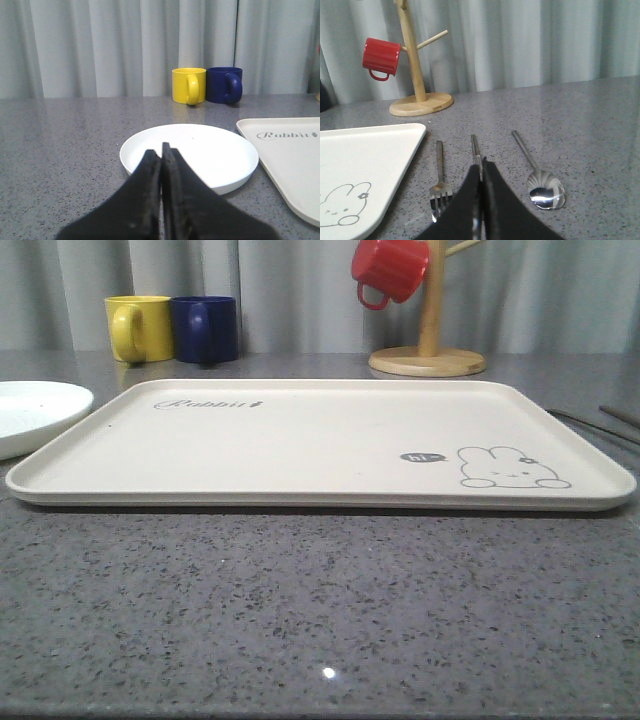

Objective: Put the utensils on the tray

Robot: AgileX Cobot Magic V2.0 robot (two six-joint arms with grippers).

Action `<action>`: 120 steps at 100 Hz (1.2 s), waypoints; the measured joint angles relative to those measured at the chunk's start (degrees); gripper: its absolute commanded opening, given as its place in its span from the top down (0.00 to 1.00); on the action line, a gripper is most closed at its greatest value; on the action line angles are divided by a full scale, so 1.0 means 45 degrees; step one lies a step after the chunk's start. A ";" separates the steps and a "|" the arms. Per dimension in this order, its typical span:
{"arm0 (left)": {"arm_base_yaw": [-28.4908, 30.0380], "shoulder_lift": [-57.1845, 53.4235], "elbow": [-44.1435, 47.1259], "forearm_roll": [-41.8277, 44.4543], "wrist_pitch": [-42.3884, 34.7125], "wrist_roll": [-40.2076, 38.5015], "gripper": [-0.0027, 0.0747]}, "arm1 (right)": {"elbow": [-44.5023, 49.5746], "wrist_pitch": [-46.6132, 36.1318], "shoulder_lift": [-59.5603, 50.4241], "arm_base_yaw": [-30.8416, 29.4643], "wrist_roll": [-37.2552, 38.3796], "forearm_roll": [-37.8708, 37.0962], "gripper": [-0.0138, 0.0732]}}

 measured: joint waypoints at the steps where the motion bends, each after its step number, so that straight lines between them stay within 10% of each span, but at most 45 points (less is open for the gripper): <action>1: 0.0000 0.0005 -0.0155 0.0000 0.0100 0.0000 0.99 | 0.0000 0.0000 0.0000 0.0000 0.0000 0.0000 0.92; 51: 0.0000 0.7624 -0.8735 0.0458 0.8212 0.0027 0.99 | 0.0000 0.0000 0.0000 0.0000 0.0000 0.0000 0.92; 91: 0.0000 1.2170 -1.0899 0.0658 0.8917 0.0045 0.98 | 0.0000 0.0000 0.0000 0.0000 0.0000 0.0000 0.92; 120: 0.0000 1.3081 -1.0899 0.0658 0.9054 0.0045 0.47 | 0.0000 0.0000 0.0000 0.0000 0.0000 0.0000 0.92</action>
